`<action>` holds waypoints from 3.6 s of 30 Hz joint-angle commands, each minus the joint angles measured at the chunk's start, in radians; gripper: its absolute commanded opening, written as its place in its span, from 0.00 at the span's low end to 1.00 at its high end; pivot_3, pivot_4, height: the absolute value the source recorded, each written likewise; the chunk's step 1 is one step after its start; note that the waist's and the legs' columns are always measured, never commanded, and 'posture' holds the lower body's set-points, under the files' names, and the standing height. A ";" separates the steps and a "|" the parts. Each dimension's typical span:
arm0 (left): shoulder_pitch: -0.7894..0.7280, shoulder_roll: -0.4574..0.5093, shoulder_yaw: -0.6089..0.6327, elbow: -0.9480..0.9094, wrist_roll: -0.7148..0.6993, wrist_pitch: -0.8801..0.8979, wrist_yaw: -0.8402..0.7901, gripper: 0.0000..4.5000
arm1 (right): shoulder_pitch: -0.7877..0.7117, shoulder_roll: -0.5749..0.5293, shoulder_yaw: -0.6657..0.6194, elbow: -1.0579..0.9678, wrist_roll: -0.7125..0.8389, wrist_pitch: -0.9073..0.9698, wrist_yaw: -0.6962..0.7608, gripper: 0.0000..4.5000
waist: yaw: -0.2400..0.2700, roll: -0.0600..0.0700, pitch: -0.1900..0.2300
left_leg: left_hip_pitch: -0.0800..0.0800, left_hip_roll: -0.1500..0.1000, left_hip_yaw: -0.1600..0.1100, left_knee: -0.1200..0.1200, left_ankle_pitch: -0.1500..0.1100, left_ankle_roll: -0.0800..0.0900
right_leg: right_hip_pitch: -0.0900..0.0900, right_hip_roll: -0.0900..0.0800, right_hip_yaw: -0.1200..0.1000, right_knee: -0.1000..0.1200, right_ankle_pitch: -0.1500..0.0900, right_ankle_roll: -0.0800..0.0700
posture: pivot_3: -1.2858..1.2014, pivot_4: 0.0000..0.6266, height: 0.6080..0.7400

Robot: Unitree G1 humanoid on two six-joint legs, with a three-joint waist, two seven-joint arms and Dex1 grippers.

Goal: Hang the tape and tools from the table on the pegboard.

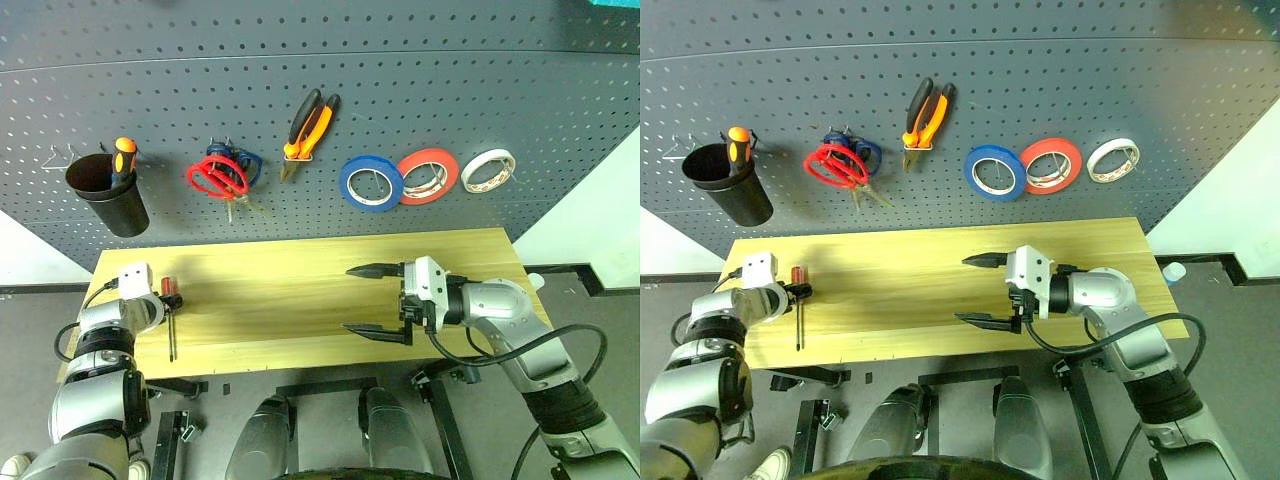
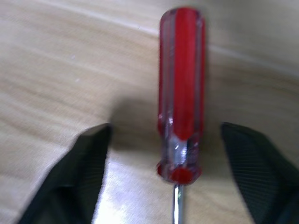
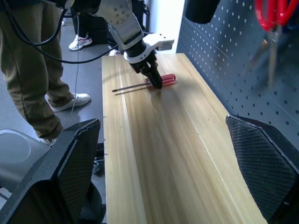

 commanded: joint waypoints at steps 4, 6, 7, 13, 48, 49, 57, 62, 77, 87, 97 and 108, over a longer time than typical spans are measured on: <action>-0.021 0.022 -0.010 0.026 0.015 -0.028 -0.013 0.31 | -0.001 -0.013 -0.029 -0.041 0.012 -0.001 -0.003 1.00 | -0.014 0.000 0.000 | 0.000 0.000 0.000 0.000 0.000 0.000 | 0.000 0.000 0.000 0.000 0.000 0.000 | 0.48 0.28 0.94; -0.013 0.026 -0.012 0.016 0.017 -0.027 -0.019 0.19 | -0.002 -0.014 -0.030 -0.040 0.013 0.002 -0.002 1.00 | -0.019 0.000 0.000 | 0.000 0.000 0.000 0.000 0.000 0.000 | 0.000 0.000 0.000 0.000 0.000 0.000 | 0.48 0.28 0.94; 0.000 0.029 -0.020 -0.004 0.021 -0.033 -0.035 0.19 | -0.004 -0.015 -0.031 -0.039 0.015 0.003 -0.001 1.00 | -0.021 0.000 0.000 | 0.000 0.000 0.000 0.000 0.000 0.000 | 0.000 0.000 0.000 0.000 0.000 0.000 | 0.48 0.28 0.94; 0.189 0.057 -0.010 -0.311 -0.022 -0.017 -0.133 0.19 | -0.012 -0.011 -0.036 -0.026 0.013 -0.006 -0.005 1.00 | -0.034 0.000 0.000 | 0.000 0.000 0.000 -0.001 0.000 0.000 | -0.001 0.000 0.000 0.000 0.000 0.000 | 0.48 0.26 0.94; 0.027 0.333 0.363 -0.954 -0.484 -0.470 -0.359 0.19 | -0.302 0.126 -0.166 -0.054 0.333 0.193 -0.059 1.00 | 0.009 -0.003 -0.003 | -0.001 0.001 0.001 -0.002 0.000 0.000 | -0.001 0.001 0.001 -0.002 0.001 -0.001 | 0.52 0.15 0.94; -0.009 0.340 0.345 -0.917 -0.466 -0.492 -0.371 0.19 | -0.300 0.126 -0.165 -0.054 0.331 0.192 -0.060 1.00 | 0.008 -0.003 -0.003 | -0.001 0.001 0.001 -0.002 0.000 0.000 | -0.001 0.001 0.001 -0.003 0.001 -0.001 | 0.52 0.15 0.94; -0.089 0.314 0.205 -0.642 -0.325 -0.661 -0.495 0.19 | -0.269 0.128 -0.170 -0.075 0.314 0.185 -0.077 1.00 | 0.001 -0.003 -0.004 | -0.001 0.001 0.002 -0.002 0.000 0.000 | -0.002 0.001 0.001 -0.002 0.001 -0.001 | 0.50 0.14 0.94; -0.076 0.279 0.187 -0.533 -0.312 -0.712 -0.557 0.19 | -0.253 0.118 -0.177 -0.086 0.308 0.186 -0.086 1.00 | 0.000 -0.004 -0.004 | -0.001 0.001 0.002 -0.001 0.000 0.000 | -0.002 0.001 0.001 -0.002 0.001 -0.001 | 0.50 0.13 0.94; 0.180 0.288 0.333 -0.761 -0.431 -0.625 -0.620 0.78 | -0.161 0.068 -0.164 -0.041 0.196 0.117 -0.054 1.00 | -0.024 -0.006 -0.009 | -0.001 0.001 0.002 -0.001 0.000 0.000 | -0.002 0.001 0.001 -0.001 0.001 0.000 | 0.51 0.14 0.94; 0.906 0.121 0.379 -1.276 -0.401 -0.595 -0.713 0.78 | 0.105 -0.007 -0.244 0.072 0.090 -0.020 -0.051 1.00 | -0.010 -0.001 -0.020 | 0.002 0.002 0.004 -0.002 -0.001 0.001 | 0.001 0.001 0.003 -0.002 0.000 -0.004 | 0.53 0.15 0.94; 1.071 -0.145 0.124 -0.941 -0.110 -1.025 -0.725 0.78 | 0.318 -0.014 -0.327 0.380 -0.014 -0.274 -0.058 1.00 | -0.005 0.018 -0.051 | 0.008 0.022 0.021 0.002 -0.006 0.001 | 0.027 0.005 -0.010 -0.032 -0.002 -0.004 | 0.52 0.15 0.94; 1.041 -0.167 0.006 -0.741 -0.030 -1.232 -0.653 0.78 | 0.404 -0.003 -0.387 0.415 -0.018 -0.326 -0.102 1.00 | -0.016 0.015 -0.068 | 0.004 0.031 0.041 0.000 -0.007 0.011 | 0.015 0.004 -0.005 -0.018 -0.001 -0.005 | 0.50 0.13 0.94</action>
